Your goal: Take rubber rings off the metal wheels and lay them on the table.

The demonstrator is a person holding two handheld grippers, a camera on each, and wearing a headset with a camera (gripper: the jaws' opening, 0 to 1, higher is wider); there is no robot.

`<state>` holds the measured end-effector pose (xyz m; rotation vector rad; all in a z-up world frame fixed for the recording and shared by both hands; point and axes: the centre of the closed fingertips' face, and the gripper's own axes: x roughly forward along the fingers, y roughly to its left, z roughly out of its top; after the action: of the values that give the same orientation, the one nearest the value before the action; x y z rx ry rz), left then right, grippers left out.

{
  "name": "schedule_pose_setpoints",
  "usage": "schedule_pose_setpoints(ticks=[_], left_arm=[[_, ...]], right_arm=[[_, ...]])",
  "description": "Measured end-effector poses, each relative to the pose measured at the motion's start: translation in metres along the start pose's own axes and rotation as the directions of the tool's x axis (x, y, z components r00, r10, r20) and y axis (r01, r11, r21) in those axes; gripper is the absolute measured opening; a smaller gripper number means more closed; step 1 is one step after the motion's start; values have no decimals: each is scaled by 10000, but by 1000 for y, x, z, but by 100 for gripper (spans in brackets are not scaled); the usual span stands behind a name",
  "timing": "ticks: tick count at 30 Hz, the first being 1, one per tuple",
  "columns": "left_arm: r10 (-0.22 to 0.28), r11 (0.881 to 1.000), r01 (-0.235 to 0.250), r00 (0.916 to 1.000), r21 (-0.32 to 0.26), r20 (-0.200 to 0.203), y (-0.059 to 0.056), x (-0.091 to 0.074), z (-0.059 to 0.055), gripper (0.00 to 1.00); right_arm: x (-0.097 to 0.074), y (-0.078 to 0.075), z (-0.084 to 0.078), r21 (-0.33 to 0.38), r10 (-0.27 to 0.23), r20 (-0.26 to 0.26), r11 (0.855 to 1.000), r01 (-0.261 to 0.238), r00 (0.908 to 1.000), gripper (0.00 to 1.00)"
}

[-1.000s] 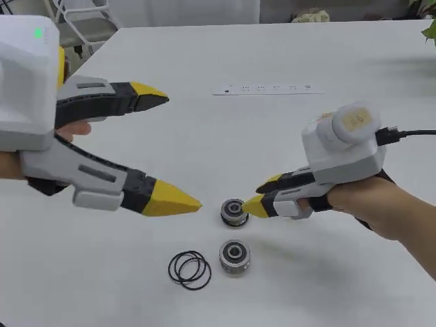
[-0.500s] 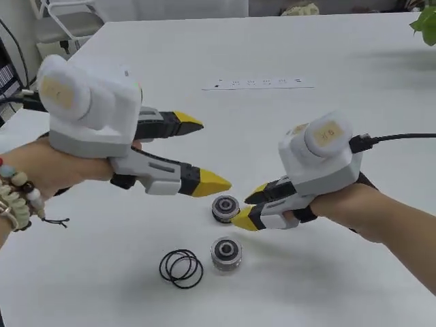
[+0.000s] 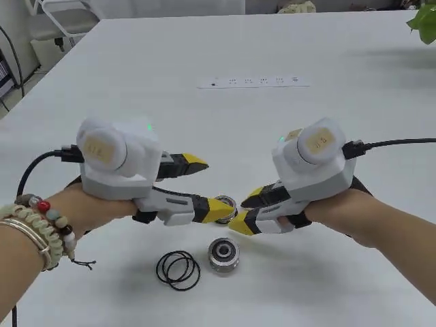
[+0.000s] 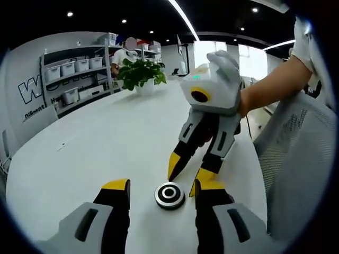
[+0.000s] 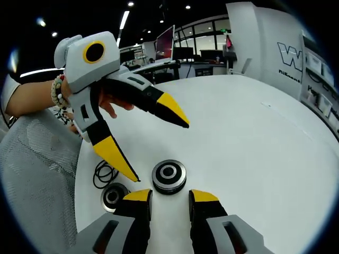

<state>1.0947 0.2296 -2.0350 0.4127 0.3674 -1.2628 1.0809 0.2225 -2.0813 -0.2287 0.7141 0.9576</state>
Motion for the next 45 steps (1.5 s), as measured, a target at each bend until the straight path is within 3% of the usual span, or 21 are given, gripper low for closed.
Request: schedule_pose_setpoints(ticks=[7,10,13,20,31,45], left_arm=[[61,9992,-54,9998,393,-171,-6,7,-8,24],[78,9999,-80,9997,-73,-246,-6,10,-13,22],[153,9997,-157,9996,-182,-225,-5,12,-15,16],[127,9998,-135,9987,-157,-495,-8,14,-21,14],[121,9958,-156,9992,-897,-390,-5,17,-21,13],[237,9942,-263,9994,-1041,-259,-3,17,-21,10]], right_arm=[[1,1,0,-81,-29,2,10000,29,10000,24],[3,2,0,-134,-32,-12,9999,32,10000,24],[4,3,0,-203,-76,-11,9998,76,10000,24],[4,4,1,-438,-143,-71,9989,140,9999,23],[5,4,1,-525,-196,-80,9984,192,9998,23],[5,3,1,-586,-219,-59,9980,215,9997,21]])
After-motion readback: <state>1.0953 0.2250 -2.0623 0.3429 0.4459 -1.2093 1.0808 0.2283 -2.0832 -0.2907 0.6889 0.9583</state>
